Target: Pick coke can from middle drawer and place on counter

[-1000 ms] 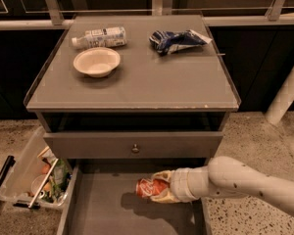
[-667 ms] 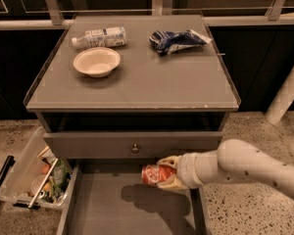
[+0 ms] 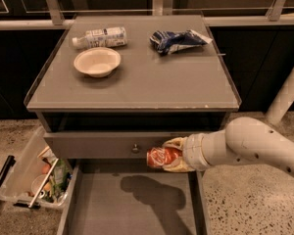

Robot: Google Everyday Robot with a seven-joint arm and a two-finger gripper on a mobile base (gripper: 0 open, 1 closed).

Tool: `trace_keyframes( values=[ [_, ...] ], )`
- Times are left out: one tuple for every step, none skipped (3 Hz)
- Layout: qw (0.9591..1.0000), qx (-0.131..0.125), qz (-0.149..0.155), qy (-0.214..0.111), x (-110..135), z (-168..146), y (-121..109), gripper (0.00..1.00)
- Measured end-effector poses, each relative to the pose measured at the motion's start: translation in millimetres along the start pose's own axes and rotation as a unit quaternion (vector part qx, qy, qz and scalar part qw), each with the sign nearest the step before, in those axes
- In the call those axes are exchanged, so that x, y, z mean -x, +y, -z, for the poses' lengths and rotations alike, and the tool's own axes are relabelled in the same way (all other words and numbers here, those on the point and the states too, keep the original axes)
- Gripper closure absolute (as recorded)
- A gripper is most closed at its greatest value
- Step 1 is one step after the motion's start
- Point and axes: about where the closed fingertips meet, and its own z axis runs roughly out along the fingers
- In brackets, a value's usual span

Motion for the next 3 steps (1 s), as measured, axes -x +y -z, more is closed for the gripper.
trace_keyframes(
  values=[
    [0.9999,-0.007,0.008,0.005,6,10,-1,1.0],
    [0.9991,-0.032,0.029,0.001,25,45,-11,1.0],
    [0.9964,-0.066,0.053,-0.01,44,95,-28,1.0]
  ],
)
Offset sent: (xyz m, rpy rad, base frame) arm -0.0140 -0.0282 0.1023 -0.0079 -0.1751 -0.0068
